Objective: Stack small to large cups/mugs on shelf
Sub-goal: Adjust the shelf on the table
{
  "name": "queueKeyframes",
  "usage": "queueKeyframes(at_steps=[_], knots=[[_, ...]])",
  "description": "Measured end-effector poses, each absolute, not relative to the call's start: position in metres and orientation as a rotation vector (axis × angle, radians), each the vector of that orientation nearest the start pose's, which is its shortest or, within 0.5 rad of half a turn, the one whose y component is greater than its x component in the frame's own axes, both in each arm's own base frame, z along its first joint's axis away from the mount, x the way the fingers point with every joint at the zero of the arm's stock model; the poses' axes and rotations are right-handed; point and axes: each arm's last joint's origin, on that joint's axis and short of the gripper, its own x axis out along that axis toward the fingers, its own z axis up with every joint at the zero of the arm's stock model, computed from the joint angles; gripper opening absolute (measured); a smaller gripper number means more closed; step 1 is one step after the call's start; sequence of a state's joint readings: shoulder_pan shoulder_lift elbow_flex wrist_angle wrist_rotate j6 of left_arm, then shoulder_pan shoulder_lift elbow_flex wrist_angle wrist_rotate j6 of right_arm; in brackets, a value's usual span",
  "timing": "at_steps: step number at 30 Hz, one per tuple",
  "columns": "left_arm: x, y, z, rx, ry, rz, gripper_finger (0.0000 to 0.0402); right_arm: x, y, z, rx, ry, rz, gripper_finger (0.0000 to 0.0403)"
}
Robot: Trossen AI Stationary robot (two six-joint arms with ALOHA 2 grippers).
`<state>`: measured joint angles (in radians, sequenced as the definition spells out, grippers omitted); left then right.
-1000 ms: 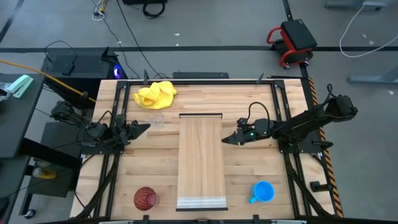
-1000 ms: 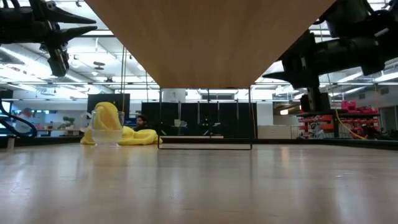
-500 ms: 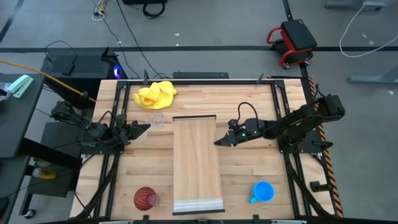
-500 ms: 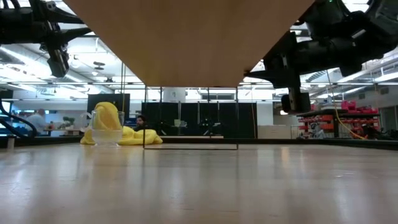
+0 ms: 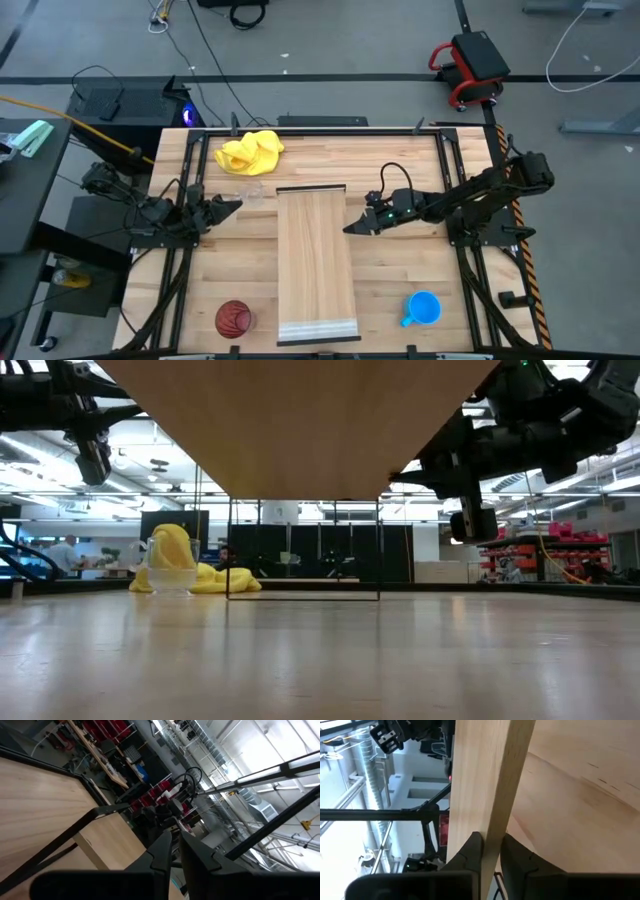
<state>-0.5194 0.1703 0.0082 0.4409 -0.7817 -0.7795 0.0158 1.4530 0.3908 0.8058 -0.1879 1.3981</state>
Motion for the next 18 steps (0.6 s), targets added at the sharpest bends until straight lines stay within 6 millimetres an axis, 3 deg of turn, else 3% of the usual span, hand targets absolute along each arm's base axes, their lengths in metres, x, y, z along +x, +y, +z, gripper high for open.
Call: queueKeyframes(at_steps=[8,18], knots=[[0.094,-0.03,0.192,-0.94,-0.311,0.163,0.0044,0.24,0.004,0.168,1.387,0.387,-0.09,0.0046],[0.094,-0.03,0.191,-0.936,-0.306,0.165,0.0043,0.2,-0.004,0.186,1.361,0.495,-0.239,0.0046]])
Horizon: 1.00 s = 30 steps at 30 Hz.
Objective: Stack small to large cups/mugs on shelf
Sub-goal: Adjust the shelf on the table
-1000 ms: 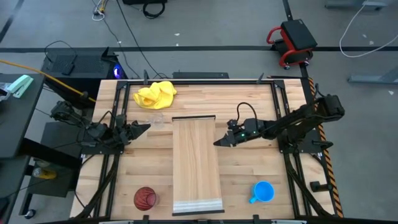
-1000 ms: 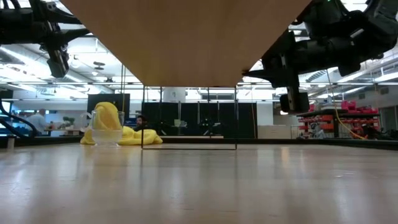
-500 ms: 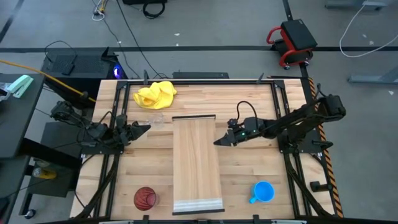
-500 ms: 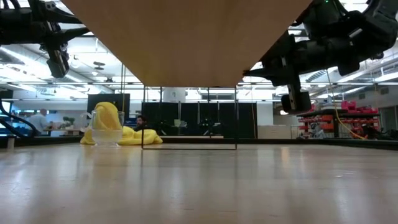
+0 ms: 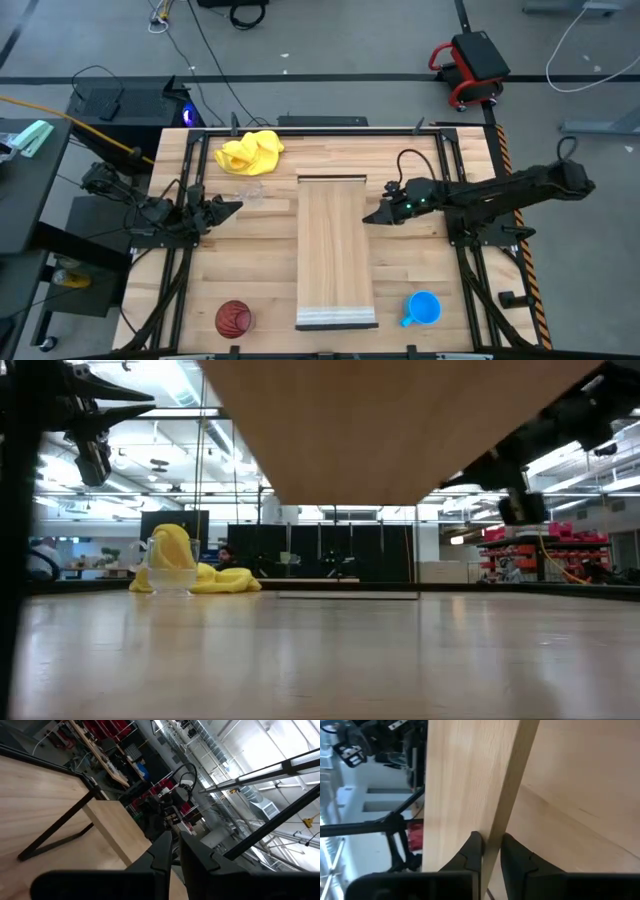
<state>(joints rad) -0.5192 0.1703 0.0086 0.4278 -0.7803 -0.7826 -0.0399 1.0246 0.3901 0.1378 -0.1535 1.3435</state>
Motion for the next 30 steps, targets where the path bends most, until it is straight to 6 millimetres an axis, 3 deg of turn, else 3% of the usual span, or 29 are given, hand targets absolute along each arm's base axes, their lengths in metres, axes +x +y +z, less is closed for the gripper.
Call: queueKeyframes(at_steps=[10,20,30], knots=[[0.094,-0.03,0.191,-0.93,-0.306,0.166,0.0037,0.17,-0.003,0.196,1.346,0.533,-0.317,0.0042],[0.094,-0.03,0.191,-0.929,-0.306,0.166,0.0043,0.157,-0.003,0.202,1.32,0.528,-0.316,0.0002],[0.094,-0.03,0.191,-0.978,-0.308,0.15,0.0043,0.148,-0.003,0.204,1.301,0.515,-0.32,0.0014]])
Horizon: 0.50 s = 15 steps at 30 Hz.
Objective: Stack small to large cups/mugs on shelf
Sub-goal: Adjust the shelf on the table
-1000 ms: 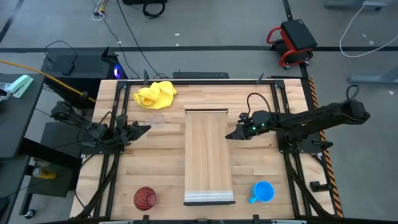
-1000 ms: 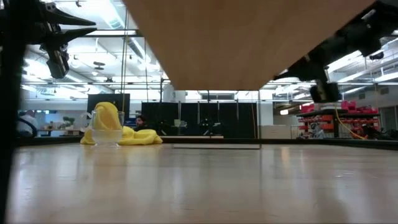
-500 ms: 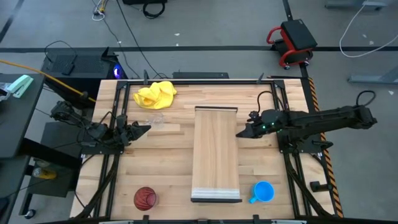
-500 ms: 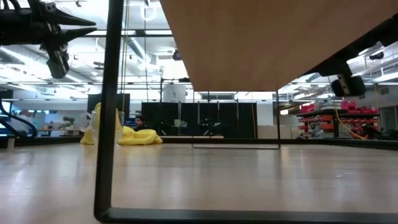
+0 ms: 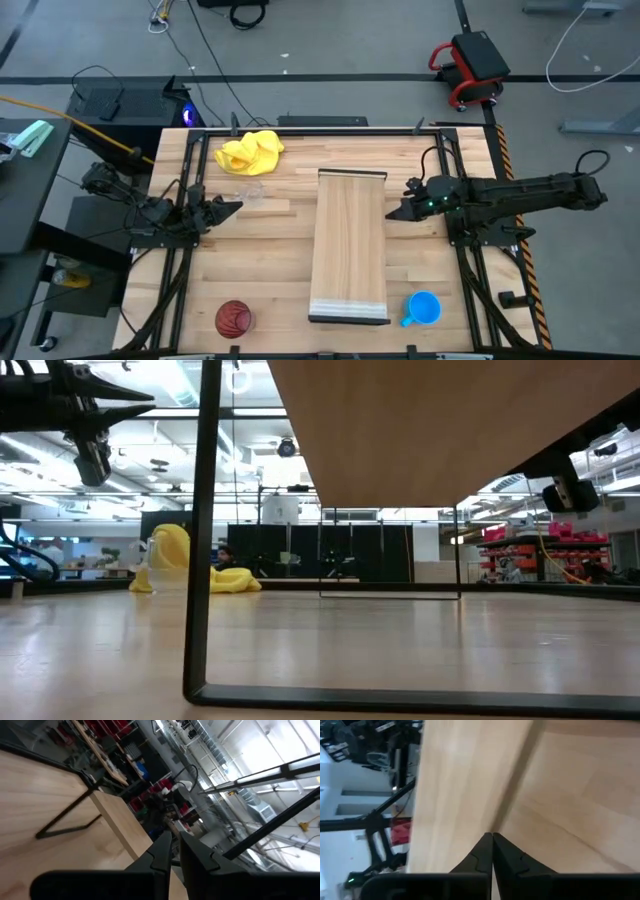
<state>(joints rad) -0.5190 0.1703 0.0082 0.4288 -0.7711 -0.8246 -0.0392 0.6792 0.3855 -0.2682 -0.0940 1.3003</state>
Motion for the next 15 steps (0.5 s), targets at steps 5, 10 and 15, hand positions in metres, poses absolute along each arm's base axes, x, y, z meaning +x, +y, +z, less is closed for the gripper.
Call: queueKeyframes(at_steps=[5,10,15], knots=[[0.095,-0.032,0.193,-0.979,-0.293,0.101,0.0038,0.148,-0.003,0.205,1.298,0.502,-0.314,0.0013],[0.1,-0.035,0.228,-0.851,-0.297,0.108,0.0037,0.148,-0.004,0.206,1.295,0.49,-0.321,0.0025],[0.116,-0.044,0.262,-0.657,-0.137,0.15,0.0037,0.149,-0.004,0.208,1.297,0.472,-0.305,0.0043]])
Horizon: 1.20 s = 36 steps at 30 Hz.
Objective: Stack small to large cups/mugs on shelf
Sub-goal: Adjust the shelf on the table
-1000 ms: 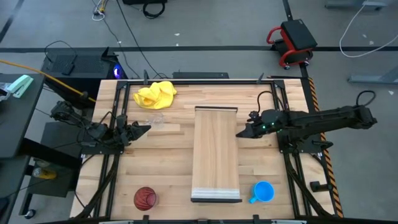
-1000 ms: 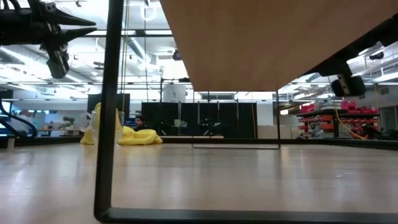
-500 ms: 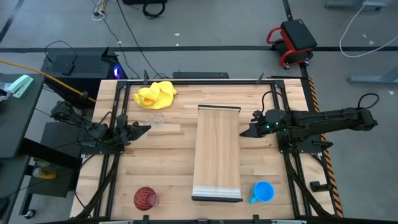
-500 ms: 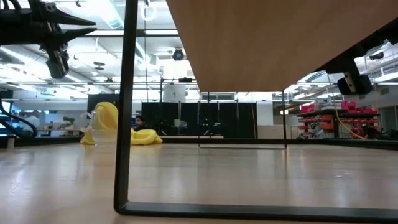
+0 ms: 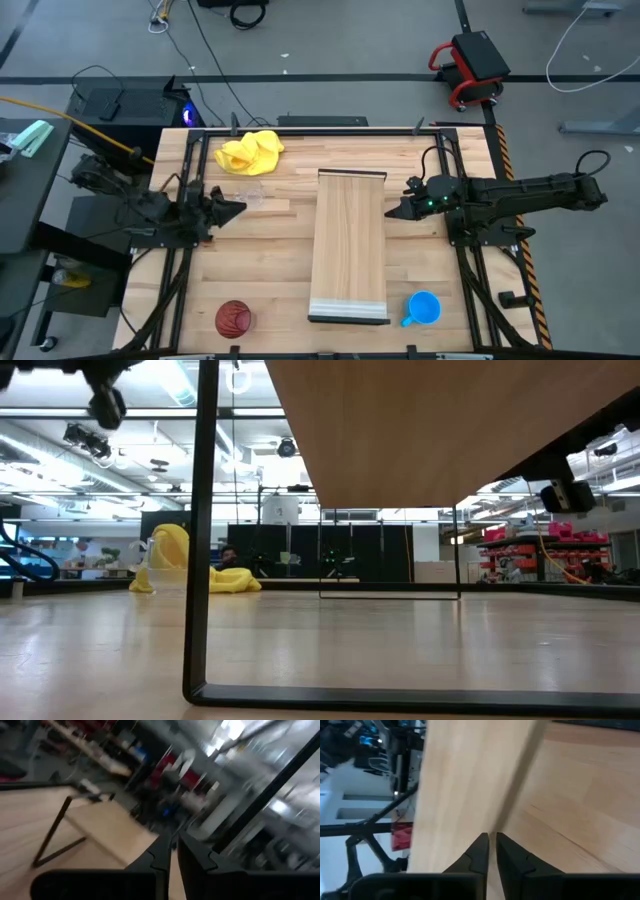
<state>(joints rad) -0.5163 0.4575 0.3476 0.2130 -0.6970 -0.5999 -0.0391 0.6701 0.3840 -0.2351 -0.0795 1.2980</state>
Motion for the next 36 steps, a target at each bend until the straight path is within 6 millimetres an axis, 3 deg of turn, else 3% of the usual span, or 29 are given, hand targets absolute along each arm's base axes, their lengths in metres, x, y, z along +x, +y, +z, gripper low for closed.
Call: queueKeyframes(at_steps=[4,7,14,19,25,30,36], knots=[[0.136,-0.049,0.265,-0.65,0.085,0.235,0.0038,0.149,-0.003,0.216,1.298,0.41,-0.253,0.005],[0.159,-0.052,0.263,-0.683,0.197,0.198,0.0038,0.148,-0.003,0.219,1.31,0.39,-0.244,0.0047],[0.213,-0.051,0.241,-0.774,0.459,0.158,0.004,0.144,-0.002,0.218,1.299,0.439,-0.272,0.0028],[0.253,-0.049,0.244,-0.77,0.52,0.067,0.0039,0.139,-0.004,0.217,1.263,0.425,-0.338,0.0006],[0.295,-0.046,0.243,-0.759,0.6,0.006,0.0031,0.135,-0.005,0.208,1.244,0.488,-0.443,0.0008],[0.312,-0.042,0.233,-0.768,0.689,0.003,0.0031,0.137,-0.006,0.207,1.225,0.47,-0.473,0.0003],[0.314,-0.039,0.23,-0.772,0.716,0.007,0.0028,0.141,-0.006,0.204,1.205,0.481,-0.486,0.0003]])
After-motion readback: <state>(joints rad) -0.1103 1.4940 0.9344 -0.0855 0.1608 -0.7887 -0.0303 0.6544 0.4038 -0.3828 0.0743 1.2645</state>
